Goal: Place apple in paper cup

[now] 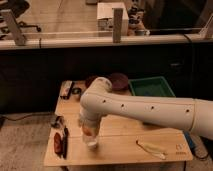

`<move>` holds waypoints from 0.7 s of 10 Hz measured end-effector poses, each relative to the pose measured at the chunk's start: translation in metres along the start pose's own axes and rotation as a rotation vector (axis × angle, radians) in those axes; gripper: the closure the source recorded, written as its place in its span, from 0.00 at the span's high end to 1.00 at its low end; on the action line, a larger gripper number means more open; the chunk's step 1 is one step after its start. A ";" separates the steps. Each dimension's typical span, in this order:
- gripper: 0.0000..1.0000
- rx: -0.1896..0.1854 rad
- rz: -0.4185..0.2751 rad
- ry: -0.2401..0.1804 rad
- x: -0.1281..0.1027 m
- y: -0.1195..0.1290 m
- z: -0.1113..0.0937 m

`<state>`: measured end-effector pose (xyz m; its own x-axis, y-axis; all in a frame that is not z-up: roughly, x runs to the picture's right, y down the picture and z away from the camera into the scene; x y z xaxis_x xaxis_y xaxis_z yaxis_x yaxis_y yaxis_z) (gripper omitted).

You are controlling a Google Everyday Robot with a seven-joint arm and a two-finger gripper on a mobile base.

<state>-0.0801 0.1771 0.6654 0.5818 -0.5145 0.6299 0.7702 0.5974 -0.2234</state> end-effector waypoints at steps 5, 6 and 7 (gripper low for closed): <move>0.80 -0.003 -0.001 -0.012 0.002 0.004 0.002; 0.80 -0.003 -0.003 -0.014 0.002 0.004 0.002; 0.80 -0.004 -0.003 -0.018 0.002 0.005 0.002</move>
<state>-0.0760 0.1802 0.6672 0.5746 -0.5051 0.6440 0.7730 0.5934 -0.2242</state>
